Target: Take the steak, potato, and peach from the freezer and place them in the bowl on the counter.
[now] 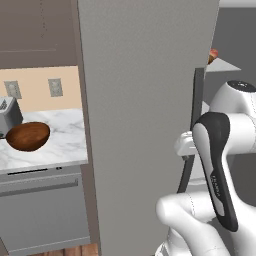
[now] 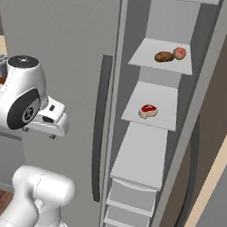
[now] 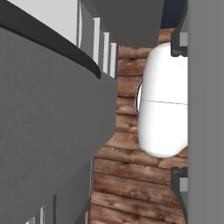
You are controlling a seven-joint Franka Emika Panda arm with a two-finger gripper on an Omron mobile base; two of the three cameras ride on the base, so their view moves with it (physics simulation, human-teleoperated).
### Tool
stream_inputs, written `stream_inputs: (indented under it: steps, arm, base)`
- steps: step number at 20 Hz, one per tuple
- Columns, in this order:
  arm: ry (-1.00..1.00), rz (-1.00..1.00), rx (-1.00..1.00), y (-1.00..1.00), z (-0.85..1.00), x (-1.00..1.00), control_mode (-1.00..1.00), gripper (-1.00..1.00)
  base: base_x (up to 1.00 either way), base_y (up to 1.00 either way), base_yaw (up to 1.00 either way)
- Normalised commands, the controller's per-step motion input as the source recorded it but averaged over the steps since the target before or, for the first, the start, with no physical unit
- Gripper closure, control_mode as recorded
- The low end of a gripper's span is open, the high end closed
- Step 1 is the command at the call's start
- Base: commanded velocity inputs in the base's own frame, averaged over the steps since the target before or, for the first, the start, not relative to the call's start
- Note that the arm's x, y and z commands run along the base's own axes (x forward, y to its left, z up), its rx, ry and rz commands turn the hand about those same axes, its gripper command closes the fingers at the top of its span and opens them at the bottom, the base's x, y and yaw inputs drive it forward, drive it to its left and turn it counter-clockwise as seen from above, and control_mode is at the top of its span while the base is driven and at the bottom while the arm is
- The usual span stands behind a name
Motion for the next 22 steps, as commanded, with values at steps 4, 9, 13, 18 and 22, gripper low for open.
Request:
stream_inputs:
  steps: [4, 9, 13, 18, 22]
  arm:
    - [0.00, 0.00, 0.00, 0.00, 0.00, 0.00, 1.00, -1.00]
    - [0.00, 0.00, 0.00, 0.00, 0.00, 0.00, 1.00, -1.00]
    - [0.00, 0.00, 0.00, 0.00, 0.00, 0.00, 1.00, -1.00]
    - [0.00, 0.00, 0.00, 0.00, 0.00, 0.00, 1.00, -1.00]
    - [0.00, 0.00, 0.00, 0.00, 0.00, 0.00, 1.00, -1.00]
  base:
    - [0.00, 0.00, 0.00]
    - [0.00, -0.18, 0.00]
    - [0.00, -0.38, 0.00]
    - [0.04, -0.40, 0.00]
    - [0.17, -0.44, 0.00]
